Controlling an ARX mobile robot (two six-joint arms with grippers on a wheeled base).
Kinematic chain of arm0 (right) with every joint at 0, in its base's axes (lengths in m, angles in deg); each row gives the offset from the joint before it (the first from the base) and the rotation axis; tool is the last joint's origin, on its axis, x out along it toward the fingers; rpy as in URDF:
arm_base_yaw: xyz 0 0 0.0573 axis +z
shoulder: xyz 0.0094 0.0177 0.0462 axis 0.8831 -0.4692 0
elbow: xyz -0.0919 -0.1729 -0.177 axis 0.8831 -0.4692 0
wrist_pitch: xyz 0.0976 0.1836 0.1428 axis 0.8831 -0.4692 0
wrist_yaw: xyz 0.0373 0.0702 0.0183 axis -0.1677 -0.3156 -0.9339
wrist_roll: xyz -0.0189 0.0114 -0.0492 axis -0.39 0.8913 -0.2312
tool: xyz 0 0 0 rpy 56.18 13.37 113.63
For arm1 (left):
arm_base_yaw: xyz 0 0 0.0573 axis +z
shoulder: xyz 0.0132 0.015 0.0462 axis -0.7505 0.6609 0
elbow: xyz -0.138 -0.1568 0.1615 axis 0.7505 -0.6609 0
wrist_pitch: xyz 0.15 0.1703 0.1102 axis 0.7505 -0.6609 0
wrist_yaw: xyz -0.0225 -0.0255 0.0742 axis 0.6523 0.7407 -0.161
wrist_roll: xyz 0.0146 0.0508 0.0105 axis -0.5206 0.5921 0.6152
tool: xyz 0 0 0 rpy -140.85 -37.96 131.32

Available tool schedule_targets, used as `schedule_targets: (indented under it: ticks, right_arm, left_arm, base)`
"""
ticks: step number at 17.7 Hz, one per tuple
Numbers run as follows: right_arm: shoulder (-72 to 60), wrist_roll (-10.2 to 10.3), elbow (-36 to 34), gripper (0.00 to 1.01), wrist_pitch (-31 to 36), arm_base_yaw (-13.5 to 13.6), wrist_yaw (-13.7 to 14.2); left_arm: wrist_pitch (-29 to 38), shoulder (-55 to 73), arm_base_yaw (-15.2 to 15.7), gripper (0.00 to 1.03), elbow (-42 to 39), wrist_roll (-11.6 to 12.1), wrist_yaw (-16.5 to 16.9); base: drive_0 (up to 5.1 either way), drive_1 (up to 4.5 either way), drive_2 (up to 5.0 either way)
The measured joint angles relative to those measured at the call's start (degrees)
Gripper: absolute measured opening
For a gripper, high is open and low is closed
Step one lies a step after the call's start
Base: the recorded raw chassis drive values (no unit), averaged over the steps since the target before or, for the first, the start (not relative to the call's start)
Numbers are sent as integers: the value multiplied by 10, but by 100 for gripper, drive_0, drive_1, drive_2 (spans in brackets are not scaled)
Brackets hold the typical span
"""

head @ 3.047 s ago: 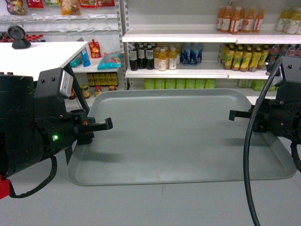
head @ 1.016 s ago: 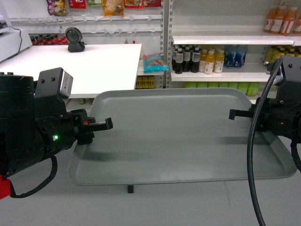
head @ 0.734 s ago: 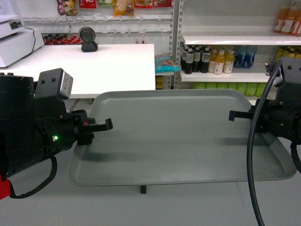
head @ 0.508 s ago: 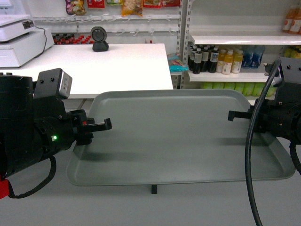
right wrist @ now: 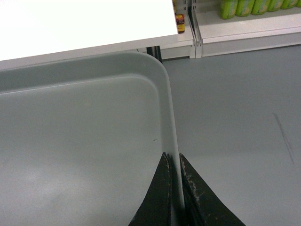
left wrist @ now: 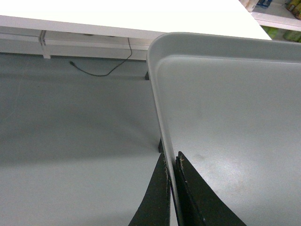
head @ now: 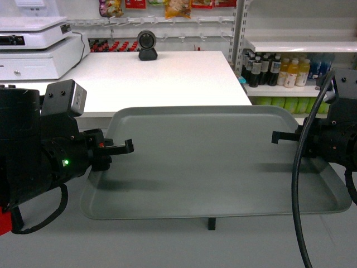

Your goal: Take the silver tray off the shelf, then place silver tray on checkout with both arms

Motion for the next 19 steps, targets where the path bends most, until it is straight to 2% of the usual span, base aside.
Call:
schedule_targets:
  ticks: [19]
  right_arm:
    - [1, 0, 0, 3, 1, 4, 4]
  left_arm:
    - [1, 0, 6, 3, -1, 5, 2]
  base:
    - [-498, 247, 247]
